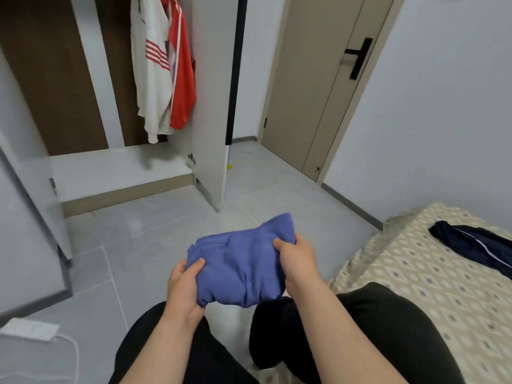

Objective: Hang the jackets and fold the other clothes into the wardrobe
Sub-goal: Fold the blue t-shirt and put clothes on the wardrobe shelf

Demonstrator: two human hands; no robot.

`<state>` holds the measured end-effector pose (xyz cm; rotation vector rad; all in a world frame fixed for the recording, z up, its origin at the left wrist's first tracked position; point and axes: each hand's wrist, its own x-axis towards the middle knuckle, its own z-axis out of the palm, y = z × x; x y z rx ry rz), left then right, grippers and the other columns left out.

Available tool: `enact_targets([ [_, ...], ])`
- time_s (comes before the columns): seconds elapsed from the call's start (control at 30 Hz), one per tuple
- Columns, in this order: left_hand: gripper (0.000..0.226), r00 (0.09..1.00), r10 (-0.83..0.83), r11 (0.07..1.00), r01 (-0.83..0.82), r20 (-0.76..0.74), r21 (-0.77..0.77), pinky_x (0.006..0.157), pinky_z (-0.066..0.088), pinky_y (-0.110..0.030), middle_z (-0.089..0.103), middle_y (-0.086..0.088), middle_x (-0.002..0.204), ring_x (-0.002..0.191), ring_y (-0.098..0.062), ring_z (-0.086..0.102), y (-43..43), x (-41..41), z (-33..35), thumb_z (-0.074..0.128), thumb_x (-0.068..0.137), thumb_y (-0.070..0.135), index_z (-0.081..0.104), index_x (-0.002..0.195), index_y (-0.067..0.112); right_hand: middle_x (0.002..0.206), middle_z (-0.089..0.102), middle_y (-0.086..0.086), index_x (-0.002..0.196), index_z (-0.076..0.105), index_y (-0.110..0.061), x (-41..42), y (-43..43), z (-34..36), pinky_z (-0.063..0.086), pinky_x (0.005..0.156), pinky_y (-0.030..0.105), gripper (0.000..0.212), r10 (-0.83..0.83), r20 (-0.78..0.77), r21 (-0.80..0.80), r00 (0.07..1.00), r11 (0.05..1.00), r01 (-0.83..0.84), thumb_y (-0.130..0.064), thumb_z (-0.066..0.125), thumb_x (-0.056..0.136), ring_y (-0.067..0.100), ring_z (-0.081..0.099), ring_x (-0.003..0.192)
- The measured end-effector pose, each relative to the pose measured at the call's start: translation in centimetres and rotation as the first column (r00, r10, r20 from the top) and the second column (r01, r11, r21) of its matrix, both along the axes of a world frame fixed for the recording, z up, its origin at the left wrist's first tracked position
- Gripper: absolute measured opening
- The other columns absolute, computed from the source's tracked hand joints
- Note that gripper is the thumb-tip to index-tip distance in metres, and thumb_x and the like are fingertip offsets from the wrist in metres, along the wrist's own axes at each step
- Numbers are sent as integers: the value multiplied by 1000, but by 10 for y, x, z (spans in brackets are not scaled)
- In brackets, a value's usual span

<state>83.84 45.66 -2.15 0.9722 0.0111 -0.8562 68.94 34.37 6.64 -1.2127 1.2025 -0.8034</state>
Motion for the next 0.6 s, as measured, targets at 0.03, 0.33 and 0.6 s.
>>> enact_targets([
  [0.03, 21, 999, 23, 999, -23, -34, -25, 61, 59, -32, 74, -13, 102, 85, -24, 74, -4, 10, -3, 58, 94, 8, 63, 114, 9, 83, 68, 9, 92, 62, -5, 18, 0, -4, 53, 66, 35, 12, 17, 10, 16, 1000, 1000, -17, -7, 56, 82, 23, 62, 74],
  [0.33, 31, 996, 43, 997, -47, -81, -58, 68, 58, -31, 69, -18, 117, 103, -29, 70, -34, 94, -32, 53, 96, 8, 61, 125, 7, 96, 76, 8, 99, 71, -14, 90, -29, -47, 59, 72, 38, 19, 127, 72, 151, 989, 979, -137, -4, 57, 91, 25, 73, 88],
  [0.6, 39, 995, 88, 988, -82, -42, 132, 76, 58, -39, 69, -14, 121, 108, -33, 67, -96, 246, -86, 60, 91, 15, 57, 129, 9, 98, 76, 7, 101, 71, -15, 236, -115, -137, 58, 74, 41, 18, 168, 91, 302, 982, 935, -188, -6, 57, 94, 26, 73, 90],
])
